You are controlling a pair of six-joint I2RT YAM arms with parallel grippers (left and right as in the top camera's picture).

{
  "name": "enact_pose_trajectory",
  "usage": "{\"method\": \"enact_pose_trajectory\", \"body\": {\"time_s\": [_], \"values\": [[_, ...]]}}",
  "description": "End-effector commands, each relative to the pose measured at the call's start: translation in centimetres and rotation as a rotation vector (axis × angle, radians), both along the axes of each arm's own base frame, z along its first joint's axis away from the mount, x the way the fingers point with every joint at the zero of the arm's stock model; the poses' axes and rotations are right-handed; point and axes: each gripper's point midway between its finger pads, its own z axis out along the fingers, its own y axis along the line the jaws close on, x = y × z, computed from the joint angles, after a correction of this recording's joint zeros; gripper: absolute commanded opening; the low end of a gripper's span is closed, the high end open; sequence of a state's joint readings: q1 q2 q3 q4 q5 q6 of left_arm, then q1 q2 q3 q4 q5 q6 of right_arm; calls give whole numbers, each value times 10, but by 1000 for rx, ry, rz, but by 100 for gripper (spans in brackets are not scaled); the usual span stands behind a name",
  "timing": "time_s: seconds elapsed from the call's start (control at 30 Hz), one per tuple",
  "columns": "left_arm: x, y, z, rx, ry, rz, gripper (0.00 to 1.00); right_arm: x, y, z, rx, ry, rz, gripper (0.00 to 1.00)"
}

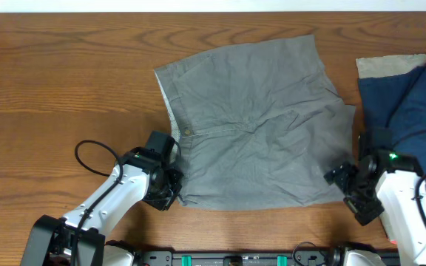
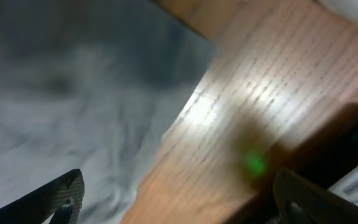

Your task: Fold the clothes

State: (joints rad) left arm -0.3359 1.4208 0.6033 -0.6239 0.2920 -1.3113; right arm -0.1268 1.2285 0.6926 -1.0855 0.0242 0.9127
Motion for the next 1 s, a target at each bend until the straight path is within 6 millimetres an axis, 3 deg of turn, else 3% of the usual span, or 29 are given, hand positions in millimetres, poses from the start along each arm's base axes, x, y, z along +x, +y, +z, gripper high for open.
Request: {"method": "enact_pose_trajectory", "body": {"time_s": [0.0,0.17,0.33,0.73,0.97], "values": [[-2,16,-6,74,-12,-49,6,-8,-5,-18,-36,5,-90,95],[-6,17,-6,79,1,-70,6,8,-11,-37,-63,-98,-128,92],[-7,17,-6,78,-4,-107,6,17,-17,-40,-98,-146,-142,86],[-6,17,-6,70,-38,-273,6,3,-27,-52,-163,-120,-197,75],[-6,17,-6,71,-38,-273,6,-5,-26,-65,-163,-127,-231,50]]}}
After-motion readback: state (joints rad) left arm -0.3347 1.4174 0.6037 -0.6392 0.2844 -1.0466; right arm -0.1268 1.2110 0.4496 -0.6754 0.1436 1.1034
